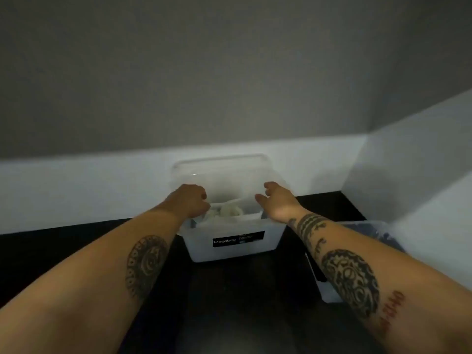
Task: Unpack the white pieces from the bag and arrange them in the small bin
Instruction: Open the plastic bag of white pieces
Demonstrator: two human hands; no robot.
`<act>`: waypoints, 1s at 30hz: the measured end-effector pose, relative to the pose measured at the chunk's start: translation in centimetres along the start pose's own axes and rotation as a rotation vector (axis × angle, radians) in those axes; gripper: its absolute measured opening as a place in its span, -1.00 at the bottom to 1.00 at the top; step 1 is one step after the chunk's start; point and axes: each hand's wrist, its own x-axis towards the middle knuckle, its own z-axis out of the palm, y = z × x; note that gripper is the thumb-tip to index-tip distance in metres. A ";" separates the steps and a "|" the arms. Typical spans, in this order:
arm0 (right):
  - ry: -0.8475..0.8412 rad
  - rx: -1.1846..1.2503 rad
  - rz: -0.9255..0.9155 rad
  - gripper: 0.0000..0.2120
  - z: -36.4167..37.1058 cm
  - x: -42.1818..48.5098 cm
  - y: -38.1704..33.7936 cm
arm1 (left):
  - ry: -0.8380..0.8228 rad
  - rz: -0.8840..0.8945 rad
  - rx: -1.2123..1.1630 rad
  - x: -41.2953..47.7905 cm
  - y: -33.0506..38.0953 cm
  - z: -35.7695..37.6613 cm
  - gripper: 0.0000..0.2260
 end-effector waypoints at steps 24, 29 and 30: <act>0.170 0.232 0.105 -0.63 1.4 6.8 -3.0 | 0.168 0.035 0.022 3.9 0.0 0.6 -0.71; 0.302 0.476 -0.008 -0.69 -2.2 3.9 -4.2 | 0.379 0.113 0.009 1.3 1.1 -4.0 -0.73; 0.334 0.519 -0.036 -0.70 -2.9 3.1 -4.6 | 0.424 0.141 -0.002 0.6 1.3 -4.9 -0.76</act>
